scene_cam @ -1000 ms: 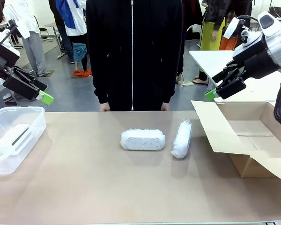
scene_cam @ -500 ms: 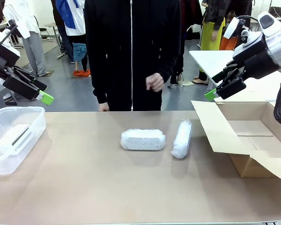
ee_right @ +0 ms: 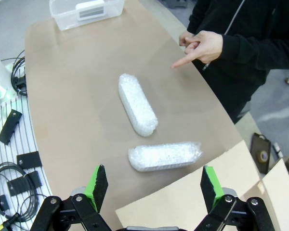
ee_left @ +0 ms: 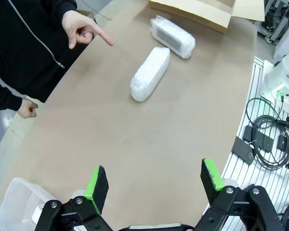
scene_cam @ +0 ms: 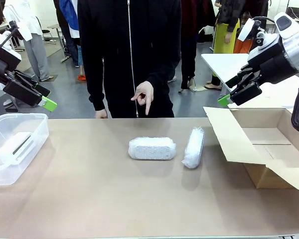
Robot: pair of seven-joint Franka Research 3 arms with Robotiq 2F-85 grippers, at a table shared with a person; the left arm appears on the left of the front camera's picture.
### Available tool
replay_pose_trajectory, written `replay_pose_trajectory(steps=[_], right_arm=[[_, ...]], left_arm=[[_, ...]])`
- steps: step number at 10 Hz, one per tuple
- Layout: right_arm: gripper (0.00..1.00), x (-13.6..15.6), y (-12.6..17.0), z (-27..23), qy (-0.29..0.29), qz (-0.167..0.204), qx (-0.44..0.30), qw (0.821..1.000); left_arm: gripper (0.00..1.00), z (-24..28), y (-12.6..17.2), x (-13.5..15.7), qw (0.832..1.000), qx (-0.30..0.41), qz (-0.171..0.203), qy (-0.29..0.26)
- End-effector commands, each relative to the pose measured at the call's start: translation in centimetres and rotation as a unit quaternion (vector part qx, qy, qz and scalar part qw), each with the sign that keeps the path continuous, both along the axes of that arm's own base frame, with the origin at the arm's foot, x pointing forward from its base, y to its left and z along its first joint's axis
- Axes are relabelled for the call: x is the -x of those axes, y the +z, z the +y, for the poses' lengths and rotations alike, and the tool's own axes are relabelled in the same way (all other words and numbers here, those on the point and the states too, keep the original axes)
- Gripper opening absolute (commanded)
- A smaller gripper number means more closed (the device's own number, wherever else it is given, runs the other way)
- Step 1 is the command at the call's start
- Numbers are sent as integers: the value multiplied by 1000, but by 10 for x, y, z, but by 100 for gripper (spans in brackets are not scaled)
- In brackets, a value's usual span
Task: Separate and place wrapped and unwrapped clocks.
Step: Pick up the Digital clock indicated by the person.
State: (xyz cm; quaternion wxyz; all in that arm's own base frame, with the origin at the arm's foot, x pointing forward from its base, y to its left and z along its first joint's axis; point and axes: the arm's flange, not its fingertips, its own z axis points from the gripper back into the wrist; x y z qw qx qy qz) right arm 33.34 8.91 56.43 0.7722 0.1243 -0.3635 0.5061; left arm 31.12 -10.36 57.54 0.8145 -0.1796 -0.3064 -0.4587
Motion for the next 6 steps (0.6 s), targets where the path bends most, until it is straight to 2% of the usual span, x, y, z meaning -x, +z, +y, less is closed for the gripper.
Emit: replay_pose_trajectory(steps=[1, 6], right_arm=[[100, -1, -1, -1, 5, 4, -6, 1000], [100, -1, -1, -1, 5, 4, -6, 1000]], left_arm=[[100, 0, -1, -2, 1000, 1, -3, 4], [100, 0, -1, -2, 1000, 1, -3, 4]])
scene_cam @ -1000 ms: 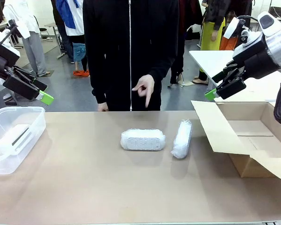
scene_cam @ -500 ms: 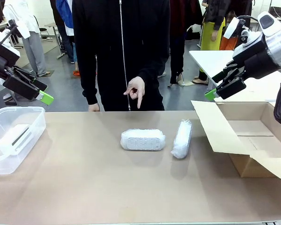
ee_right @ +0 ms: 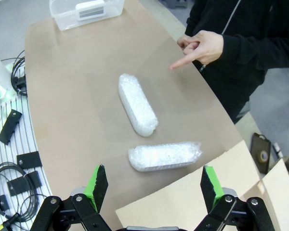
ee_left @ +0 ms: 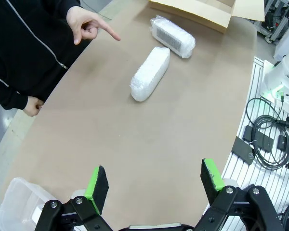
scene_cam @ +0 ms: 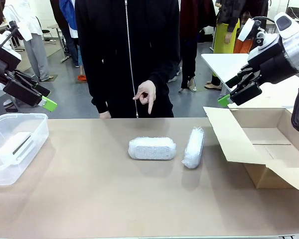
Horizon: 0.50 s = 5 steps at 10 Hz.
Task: Separate and place wrapped and unwrapped clocks.
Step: Pick up the Digital clock indicated by the person.
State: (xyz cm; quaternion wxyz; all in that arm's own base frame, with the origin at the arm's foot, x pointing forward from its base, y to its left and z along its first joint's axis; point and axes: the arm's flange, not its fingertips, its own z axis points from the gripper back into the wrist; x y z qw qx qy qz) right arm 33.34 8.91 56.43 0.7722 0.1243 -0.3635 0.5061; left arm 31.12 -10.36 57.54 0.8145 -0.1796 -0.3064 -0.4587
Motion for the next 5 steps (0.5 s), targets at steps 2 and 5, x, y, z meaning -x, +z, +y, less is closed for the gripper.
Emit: replay_pose_trajectory(steps=[2, 5], right_arm=[[100, -1, -1, -1, 5, 4, -6, 1000], [100, -1, -1, -1, 5, 4, -6, 1000]], left_arm=[[100, 0, -1, -2, 1000, 1, -3, 4], [100, 0, -1, -2, 1000, 1, -3, 4]])
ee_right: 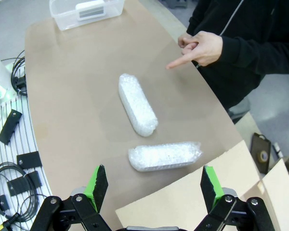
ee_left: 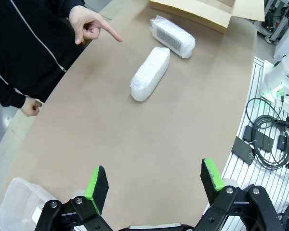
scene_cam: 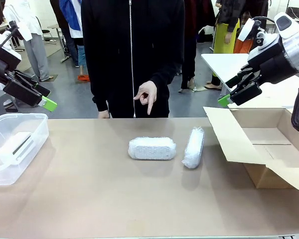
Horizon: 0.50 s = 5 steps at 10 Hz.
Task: Separate and place wrapped and unwrapped clocks.
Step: Pick up the Digital clock indicated by the person.
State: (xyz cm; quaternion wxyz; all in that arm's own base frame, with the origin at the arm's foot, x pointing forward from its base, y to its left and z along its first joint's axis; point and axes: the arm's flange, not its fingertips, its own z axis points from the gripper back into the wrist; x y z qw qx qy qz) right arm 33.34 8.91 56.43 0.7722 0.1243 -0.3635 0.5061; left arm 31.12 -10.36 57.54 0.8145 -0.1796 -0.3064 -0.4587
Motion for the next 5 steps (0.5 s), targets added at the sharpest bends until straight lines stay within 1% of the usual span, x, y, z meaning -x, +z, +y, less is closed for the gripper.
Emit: replay_pose_trajectory(steps=[1, 4, 5], right_arm=[[100, -1, -1, -1, 5, 4, -6, 1000], [100, 0, 0, 0, 0, 0, 0, 1000], [100, -21, 11, 24, 21, 36, 27, 999]], left_arm=[[100, 0, -1, -2, 1000, 1, -3, 4], [100, 0, -1, -2, 1000, 1, -3, 4], [100, 0, -1, -2, 1000, 1, -3, 4]])
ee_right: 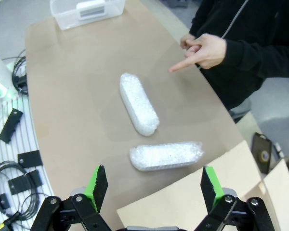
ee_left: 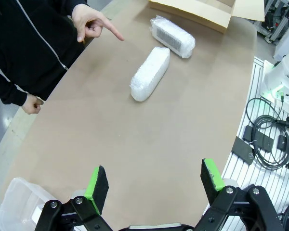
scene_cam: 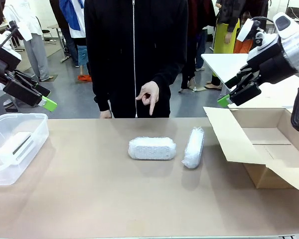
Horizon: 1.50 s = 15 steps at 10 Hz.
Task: Separate and place wrapped and unwrapped clocks.
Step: Pick up the Digital clock indicated by the person.
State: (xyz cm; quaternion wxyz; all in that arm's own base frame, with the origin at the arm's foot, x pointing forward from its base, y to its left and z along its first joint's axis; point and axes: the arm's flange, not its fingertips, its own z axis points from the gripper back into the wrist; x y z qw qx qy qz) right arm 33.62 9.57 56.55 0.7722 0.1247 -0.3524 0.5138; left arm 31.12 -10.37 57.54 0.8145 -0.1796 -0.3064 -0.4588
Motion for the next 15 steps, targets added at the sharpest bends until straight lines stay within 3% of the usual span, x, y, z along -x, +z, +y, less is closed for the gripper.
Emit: replay_pose_trajectory(steps=[1, 4, 6, 9, 10, 11, 12, 14, 15], right_arm=[[100, -31, 20, 45, 12, 47, 23, 999], [100, -74, 16, 150, 33, 95, 121, 988], [100, -99, -27, 201, 77, 122, 173, 974], [100, -107, -86, 206, 166, 147, 222, 949], [100, -100, -96, 206, 165, 122, 201, 958], [100, -91, -79, 196, 138, 86, 161, 973], [100, -107, -97, 212, 155, 152, 205, 954], [100, -107, -97, 212, 155, 152, 205, 954], [100, -105, -92, 209, 153, 134, 200, 958]], left_arm=[[100, 0, -1, -2, 1000, 1, -3, 4], [100, 0, -1, -2, 1000, 1, -3, 4], [100, 0, -1, -2, 1000, 1, -3, 4], [100, 0, -1, -2, 1000, 1, -3, 4], [100, 0, -1, -2, 1000, 1, -3, 4], [100, 0, -1, -2, 1000, 1, -3, 4], [100, 0, -1, -2, 1000, 1, -3, 4], [100, 0, -1, -2, 1000, 1, -3, 4], [100, 0, -1, -2, 1000, 1, -3, 4]])
